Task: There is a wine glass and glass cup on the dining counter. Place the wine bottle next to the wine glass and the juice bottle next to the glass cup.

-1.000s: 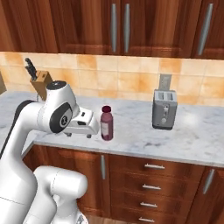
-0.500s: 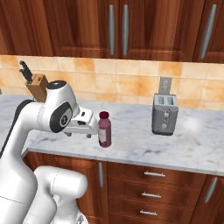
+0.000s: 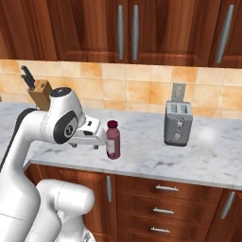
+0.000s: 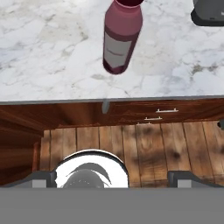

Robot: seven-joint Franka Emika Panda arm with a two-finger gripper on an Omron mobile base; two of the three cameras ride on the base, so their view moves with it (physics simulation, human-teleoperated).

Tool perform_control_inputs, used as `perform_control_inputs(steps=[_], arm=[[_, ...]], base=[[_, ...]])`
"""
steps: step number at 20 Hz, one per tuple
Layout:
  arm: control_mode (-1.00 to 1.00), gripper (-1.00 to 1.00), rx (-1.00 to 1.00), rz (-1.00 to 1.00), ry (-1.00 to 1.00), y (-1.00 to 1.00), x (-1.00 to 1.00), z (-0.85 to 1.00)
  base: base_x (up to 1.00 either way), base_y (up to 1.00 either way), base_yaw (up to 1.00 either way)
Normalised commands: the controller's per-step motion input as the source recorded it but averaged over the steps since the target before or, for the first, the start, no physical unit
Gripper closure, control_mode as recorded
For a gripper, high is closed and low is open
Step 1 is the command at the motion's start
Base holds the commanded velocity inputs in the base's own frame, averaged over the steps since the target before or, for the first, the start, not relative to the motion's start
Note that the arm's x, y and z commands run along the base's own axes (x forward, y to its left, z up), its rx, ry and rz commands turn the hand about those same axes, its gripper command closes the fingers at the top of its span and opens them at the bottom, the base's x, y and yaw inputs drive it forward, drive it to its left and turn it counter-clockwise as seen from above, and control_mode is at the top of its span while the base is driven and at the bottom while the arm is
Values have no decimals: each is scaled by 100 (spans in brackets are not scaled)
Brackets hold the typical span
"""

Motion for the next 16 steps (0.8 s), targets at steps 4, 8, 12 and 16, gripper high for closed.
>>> perform_control_inputs(steps=[4,8,12,16], arm=[[100,-100,0,0,0,0,0,0],[-100,-100,0,0,0,0,0,0],[-100,-100,0,-4,-6,4,-3,1],[-100,-100,0,-31,-6,15,0,2]], base=[[0,0,0],[0,0,0],[0,0,0],[0,0,0]])
